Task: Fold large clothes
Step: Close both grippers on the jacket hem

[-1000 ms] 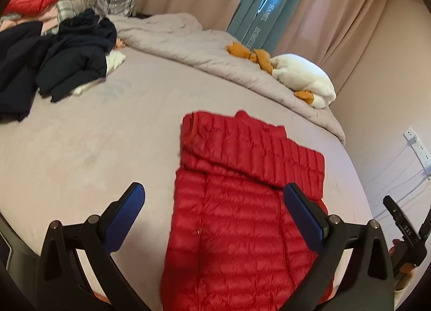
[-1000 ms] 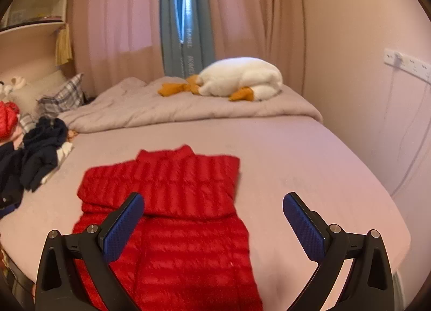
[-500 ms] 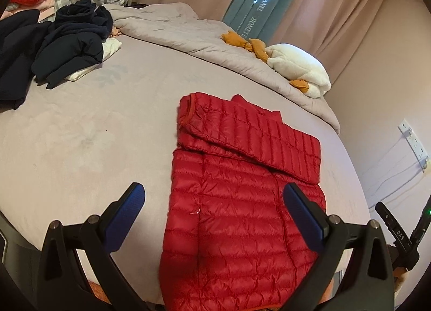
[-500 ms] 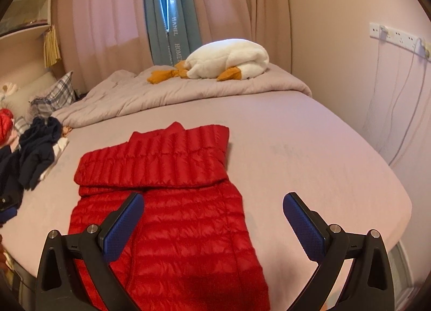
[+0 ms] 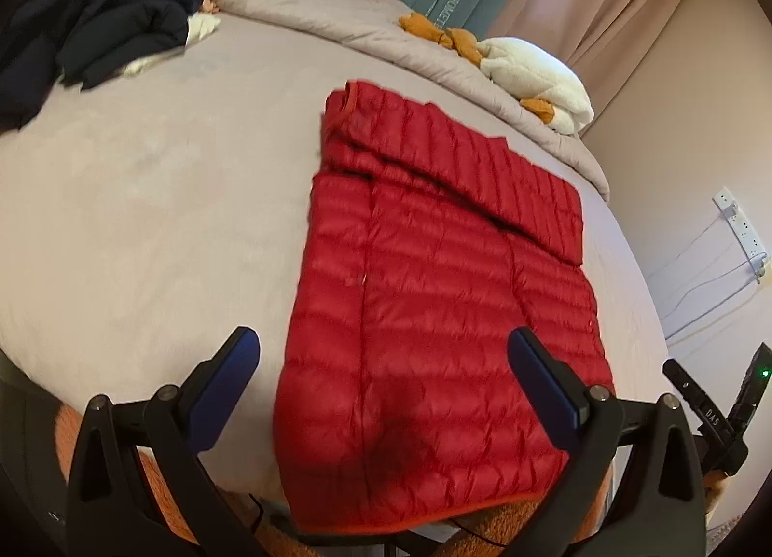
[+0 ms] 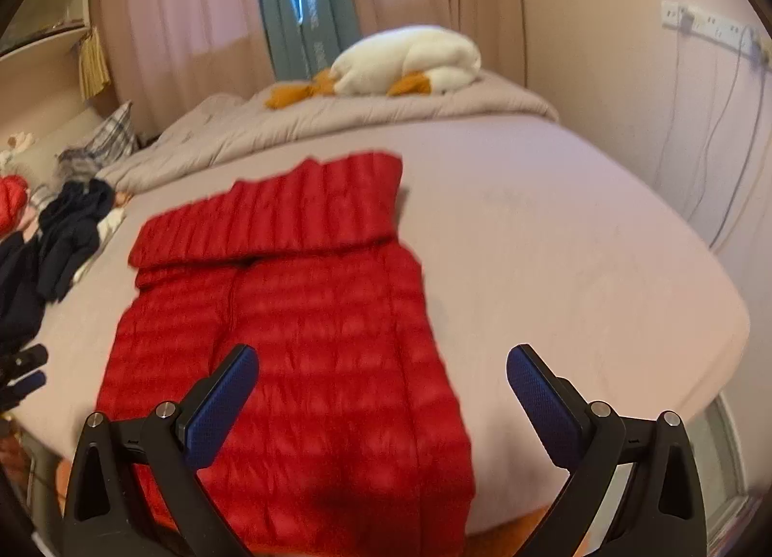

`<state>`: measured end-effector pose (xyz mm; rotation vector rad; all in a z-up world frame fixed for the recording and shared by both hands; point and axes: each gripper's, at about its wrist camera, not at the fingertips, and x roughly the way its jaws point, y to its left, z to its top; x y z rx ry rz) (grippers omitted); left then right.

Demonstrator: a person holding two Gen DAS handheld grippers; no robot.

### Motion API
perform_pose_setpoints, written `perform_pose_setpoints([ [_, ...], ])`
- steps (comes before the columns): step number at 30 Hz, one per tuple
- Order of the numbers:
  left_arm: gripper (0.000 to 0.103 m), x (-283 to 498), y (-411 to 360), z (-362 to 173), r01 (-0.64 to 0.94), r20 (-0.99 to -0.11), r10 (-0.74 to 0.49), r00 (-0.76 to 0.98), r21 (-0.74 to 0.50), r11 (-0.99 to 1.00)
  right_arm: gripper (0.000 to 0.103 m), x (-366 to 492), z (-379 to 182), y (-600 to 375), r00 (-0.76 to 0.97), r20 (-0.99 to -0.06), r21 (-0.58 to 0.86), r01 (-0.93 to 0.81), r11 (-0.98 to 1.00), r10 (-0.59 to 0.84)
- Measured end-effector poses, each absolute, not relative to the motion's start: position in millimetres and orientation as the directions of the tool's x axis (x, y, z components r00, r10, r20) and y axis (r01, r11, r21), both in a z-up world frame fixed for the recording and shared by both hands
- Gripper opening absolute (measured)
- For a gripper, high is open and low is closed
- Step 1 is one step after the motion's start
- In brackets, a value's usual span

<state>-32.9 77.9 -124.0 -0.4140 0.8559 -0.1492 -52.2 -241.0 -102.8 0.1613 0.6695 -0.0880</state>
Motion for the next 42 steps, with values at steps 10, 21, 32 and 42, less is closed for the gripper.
perform_pose_setpoints([
  [10,0.102,-53,85,-162,-0.047,-0.700,-0.351,0.621,-0.480,0.876,0.102,-76,-151,-258,0.704,-0.710,0.141,0.141,0.980,0.001],
  [21,0.094,-62,83,-199,-0.057,-0.709,-0.448,0.545,-0.564,0.824,0.093,-86,-178,-266,0.695,-0.717,0.212,0.159,0.964,0.043],
  [32,0.088,-66,87,-209,-0.062,-0.682,-0.458,0.569,-0.592,0.804,0.081,-81,-199,-271,0.663,-0.739,0.287,0.154,0.945,0.117],
  [42,0.064,-74,85,-210,-0.070,-0.677,-0.427,0.599,-0.576,0.814,0.067,-79,-203,-264,0.690,-0.707,0.325,0.125,0.937,0.153],
])
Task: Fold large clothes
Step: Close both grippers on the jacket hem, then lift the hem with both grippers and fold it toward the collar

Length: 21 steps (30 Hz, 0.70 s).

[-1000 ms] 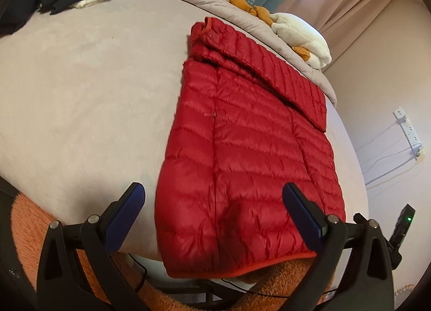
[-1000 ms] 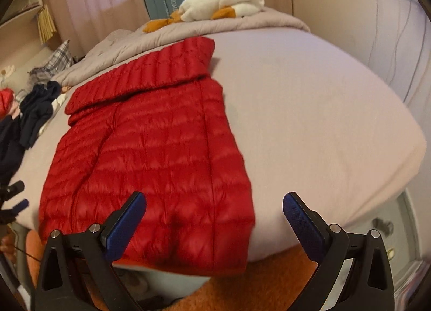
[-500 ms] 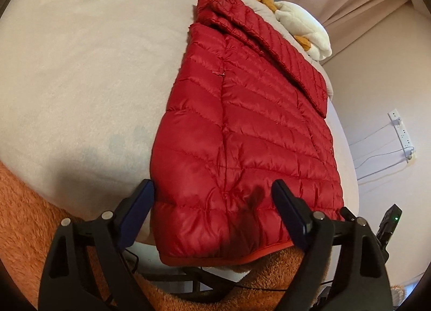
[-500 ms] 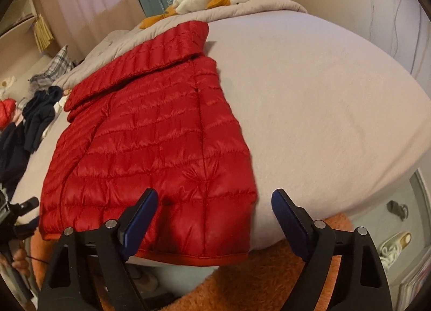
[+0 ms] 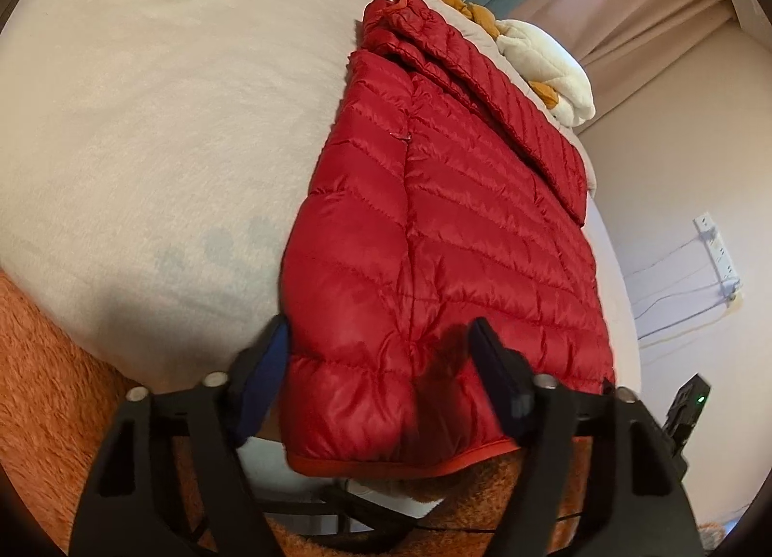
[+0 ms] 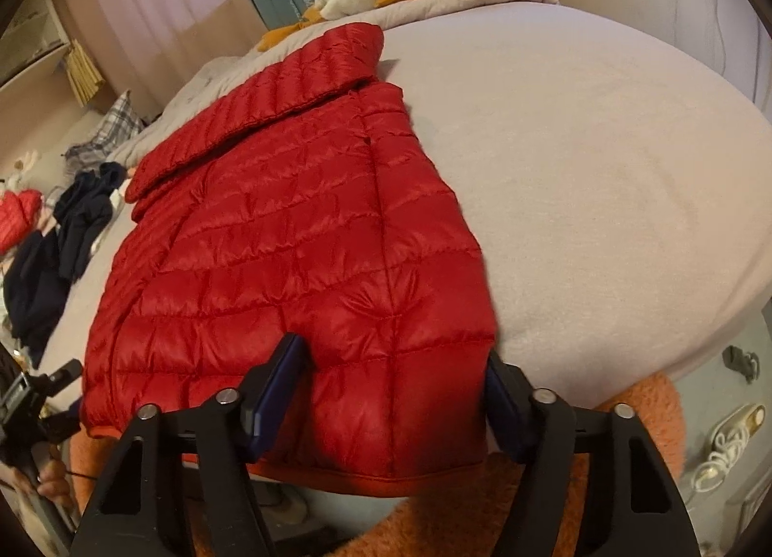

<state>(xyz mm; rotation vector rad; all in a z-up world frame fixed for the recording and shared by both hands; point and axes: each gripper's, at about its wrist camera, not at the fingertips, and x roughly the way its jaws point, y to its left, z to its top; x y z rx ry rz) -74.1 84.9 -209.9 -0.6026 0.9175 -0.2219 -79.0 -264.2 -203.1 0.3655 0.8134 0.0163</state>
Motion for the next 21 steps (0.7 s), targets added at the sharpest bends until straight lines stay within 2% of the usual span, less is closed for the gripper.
perform_pose_setpoints([
  [1,0.056,-75,86,-210,-0.068,-0.680,-0.424,0.598,-0.571,0.818,0.066,-80,-203,-264,0.695,-0.702,0.332,0.121,0.936,0.159],
  [5,0.040,-73,91,-214,-0.081,-0.663,-0.457,0.593,-0.614,0.785,0.059,-80,-204,-262,0.705,-0.689,0.349,0.120,0.929,0.167],
  [10,0.017,-72,85,-217,-0.082,-0.650,-0.486,0.584,-0.643,0.761,0.043,-80,-204,-259,0.712,-0.674,0.375,0.102,0.921,0.196],
  [14,0.014,-71,80,-210,-0.062,-0.666,-0.460,0.588,-0.604,0.795,0.028,-79,-201,-256,0.711,-0.667,0.390,0.078,0.918,0.223],
  [21,0.010,-78,82,-184,-0.034,-0.643,-0.448,0.621,-0.594,0.804,0.021,-82,-185,-254,0.727,-0.643,0.403,0.052,0.914,0.242],
])
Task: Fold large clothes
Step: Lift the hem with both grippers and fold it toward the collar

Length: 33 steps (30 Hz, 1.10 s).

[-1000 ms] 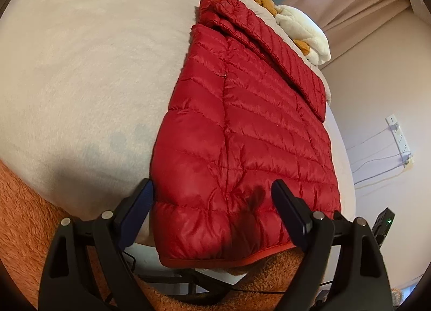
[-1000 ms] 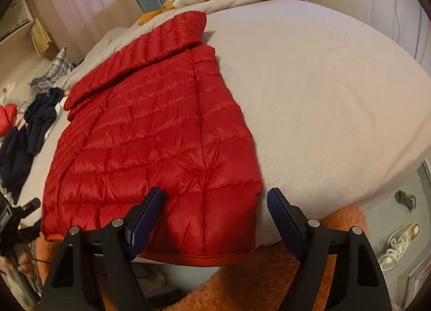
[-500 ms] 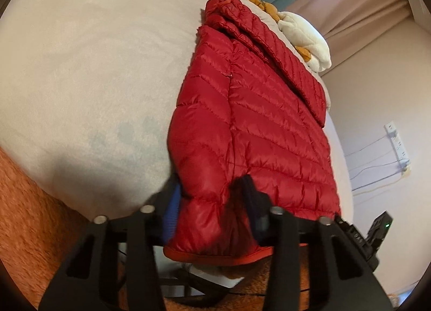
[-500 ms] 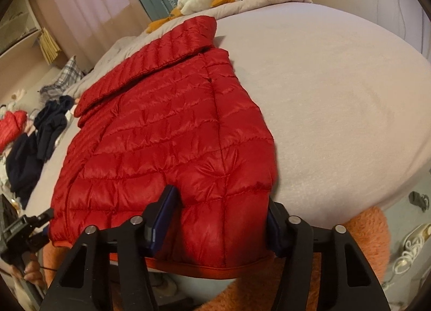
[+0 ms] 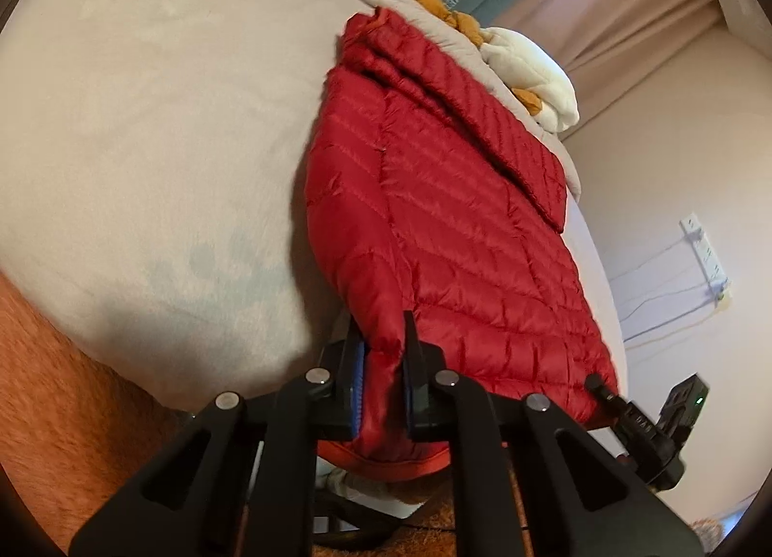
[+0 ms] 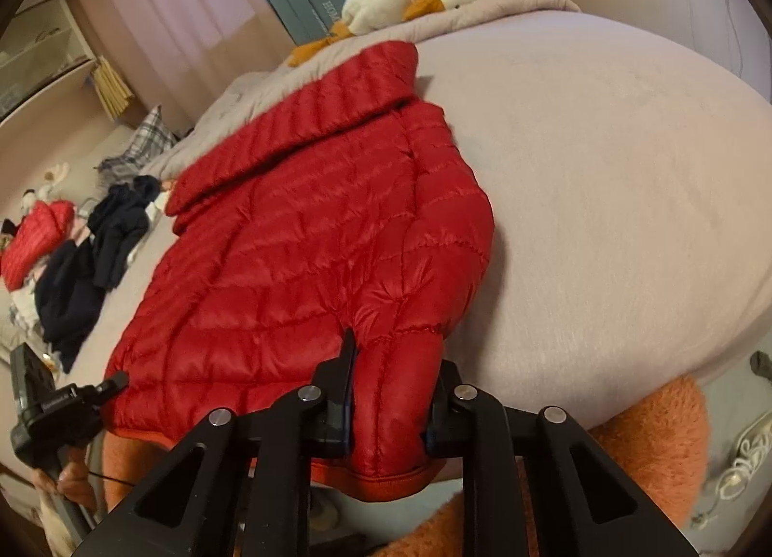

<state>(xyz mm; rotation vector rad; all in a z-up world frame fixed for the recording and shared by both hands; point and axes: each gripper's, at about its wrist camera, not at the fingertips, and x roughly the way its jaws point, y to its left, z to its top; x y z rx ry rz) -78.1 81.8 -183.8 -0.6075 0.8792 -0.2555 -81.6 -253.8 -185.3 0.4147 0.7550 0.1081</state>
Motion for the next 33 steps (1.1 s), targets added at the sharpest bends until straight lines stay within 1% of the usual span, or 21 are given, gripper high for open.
perform_pose_setpoints([
  [4,0.010,-82,84,-158,0.004,-0.595,-0.464,0.656,-0.611,0.791,0.019,-85,-170,-252,0.746,-0.614,0.412,0.025,0.911,0.257],
  [8,0.008,-82,83,-135,0.029,-0.587,-0.438,0.681,-0.576,0.817,0.019,-87,-154,-252,0.773,-0.573,0.424,-0.003,0.906,0.271],
  [11,0.008,-82,89,-118,0.049,-0.547,-0.453,0.704,-0.599,0.799,0.018,-89,-139,-254,0.797,-0.536,0.428,-0.029,0.903,0.279],
  [15,0.007,-88,94,-94,0.092,-0.495,-0.461,0.736,-0.602,0.793,0.018,-94,-118,-256,0.829,-0.477,0.428,-0.071,0.901,0.291],
  [23,0.007,-101,100,-46,0.165,-0.418,-0.459,0.784,-0.573,0.803,0.017,-105,-82,-254,0.880,-0.378,0.391,-0.130,0.911,0.287],
  [30,0.007,-113,106,1,0.234,-0.338,-0.486,0.806,-0.572,0.787,0.017,-121,-54,-256,0.911,-0.296,0.366,-0.168,0.915,0.286],
  [33,0.007,-118,108,28,0.262,-0.318,-0.478,0.819,-0.534,0.804,0.017,-129,-38,-259,0.922,-0.264,0.358,-0.180,0.916,0.285],
])
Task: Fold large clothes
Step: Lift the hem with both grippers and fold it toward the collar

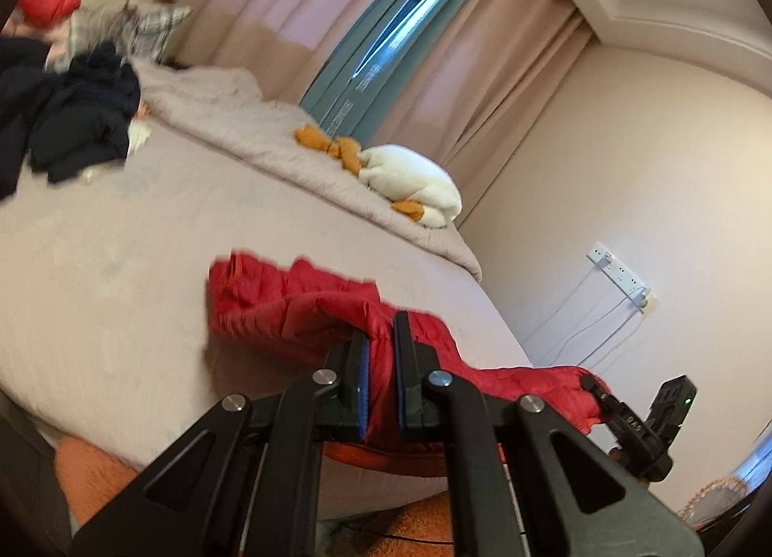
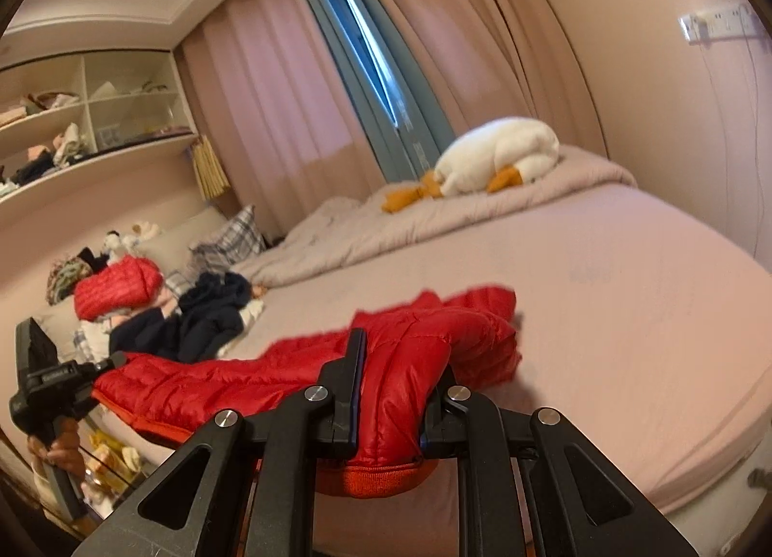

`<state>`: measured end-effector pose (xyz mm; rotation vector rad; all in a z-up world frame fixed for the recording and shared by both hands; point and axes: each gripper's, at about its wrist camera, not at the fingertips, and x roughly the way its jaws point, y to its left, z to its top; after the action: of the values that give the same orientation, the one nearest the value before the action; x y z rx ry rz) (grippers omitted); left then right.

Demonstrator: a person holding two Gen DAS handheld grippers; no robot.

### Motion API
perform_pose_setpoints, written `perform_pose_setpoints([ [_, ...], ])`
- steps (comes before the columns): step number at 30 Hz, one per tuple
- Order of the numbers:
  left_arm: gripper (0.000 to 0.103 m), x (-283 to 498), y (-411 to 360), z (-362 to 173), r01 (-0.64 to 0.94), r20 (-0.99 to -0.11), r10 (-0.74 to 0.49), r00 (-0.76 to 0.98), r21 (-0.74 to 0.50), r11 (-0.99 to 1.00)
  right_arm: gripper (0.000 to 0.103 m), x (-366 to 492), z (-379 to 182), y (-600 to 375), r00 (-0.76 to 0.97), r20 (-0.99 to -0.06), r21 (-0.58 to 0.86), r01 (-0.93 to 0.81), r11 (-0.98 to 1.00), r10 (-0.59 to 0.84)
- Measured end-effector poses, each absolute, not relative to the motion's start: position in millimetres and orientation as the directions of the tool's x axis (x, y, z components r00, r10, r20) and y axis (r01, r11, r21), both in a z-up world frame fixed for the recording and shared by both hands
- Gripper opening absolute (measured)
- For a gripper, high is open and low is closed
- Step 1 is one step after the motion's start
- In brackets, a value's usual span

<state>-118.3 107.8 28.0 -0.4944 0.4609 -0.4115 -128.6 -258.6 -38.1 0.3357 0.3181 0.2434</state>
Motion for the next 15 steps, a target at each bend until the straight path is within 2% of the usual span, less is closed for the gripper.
perform_pose_setpoints([
  [6,0.007,-121,113,51,0.281,-0.302,-0.470,0.829,-0.502,0.818,0.017,-134,-9,-253,0.935,-0.231,0.327,-0.185,0.927,0.268],
  [15,0.007,-84,123,31,0.228,-0.383,-0.472,0.794,-0.532,0.816,0.017,-102,-18,-244,0.924,-0.317,0.327,-0.105,0.939,0.214],
])
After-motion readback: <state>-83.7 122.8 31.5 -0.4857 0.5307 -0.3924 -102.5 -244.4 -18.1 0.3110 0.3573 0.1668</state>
